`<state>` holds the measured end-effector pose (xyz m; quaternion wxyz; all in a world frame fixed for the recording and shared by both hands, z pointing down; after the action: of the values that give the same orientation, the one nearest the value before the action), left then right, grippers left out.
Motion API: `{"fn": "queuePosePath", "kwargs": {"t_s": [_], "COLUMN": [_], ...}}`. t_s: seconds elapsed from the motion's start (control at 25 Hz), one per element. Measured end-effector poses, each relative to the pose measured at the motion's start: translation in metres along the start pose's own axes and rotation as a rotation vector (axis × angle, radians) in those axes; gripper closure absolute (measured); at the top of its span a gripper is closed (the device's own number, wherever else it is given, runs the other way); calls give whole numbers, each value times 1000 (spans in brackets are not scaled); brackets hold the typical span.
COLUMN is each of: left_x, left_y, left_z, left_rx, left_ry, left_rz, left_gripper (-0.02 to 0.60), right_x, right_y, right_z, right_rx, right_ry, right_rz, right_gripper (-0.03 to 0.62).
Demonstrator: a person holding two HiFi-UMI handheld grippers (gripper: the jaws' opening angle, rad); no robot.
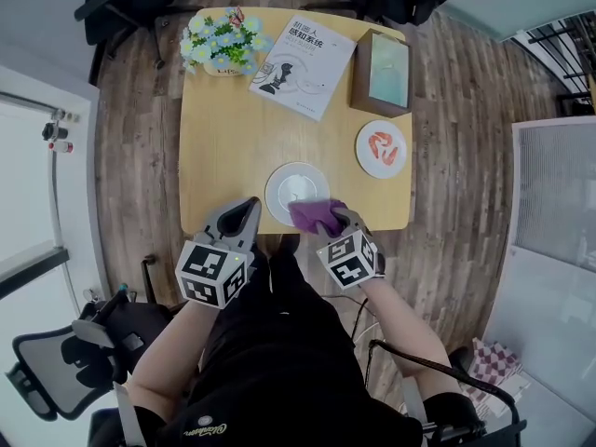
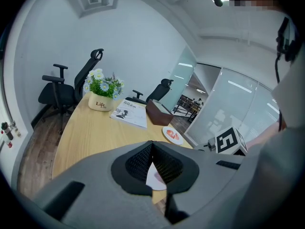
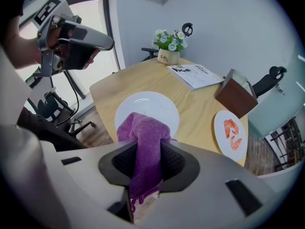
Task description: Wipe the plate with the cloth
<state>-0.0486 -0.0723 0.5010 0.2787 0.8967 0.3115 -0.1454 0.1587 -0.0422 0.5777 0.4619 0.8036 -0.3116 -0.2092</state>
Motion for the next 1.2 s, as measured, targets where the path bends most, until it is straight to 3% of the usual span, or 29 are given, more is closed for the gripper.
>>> {"fn": "queuePosePath", "kwargs": {"t_s": [0.52, 1.2], "left_x": [-5, 13], "left_y": [-7, 6], "left_z": [-6, -7], "left_rx": [-5, -20], "left_ry": [-9, 10], "left_rz": [26, -33], "left_gripper": [588, 588], "right_x": [85, 27], "right_y": [19, -13], "right_z": [37, -13], "right_rx": [9, -33], "right_ry": [21, -39], "right_rz": [-153, -89], "right_gripper": [497, 496]}}
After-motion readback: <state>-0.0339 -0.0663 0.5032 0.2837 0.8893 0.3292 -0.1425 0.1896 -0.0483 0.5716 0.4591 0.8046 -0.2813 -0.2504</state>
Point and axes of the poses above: the fingertips, and each gripper's own axes: y forward along the fingers, x to its right, z out of its top, the point moved 7 cm from there along -y, backward along the fingers, and after that the axes turned 5 degrees about x, right-handed, at the moved point
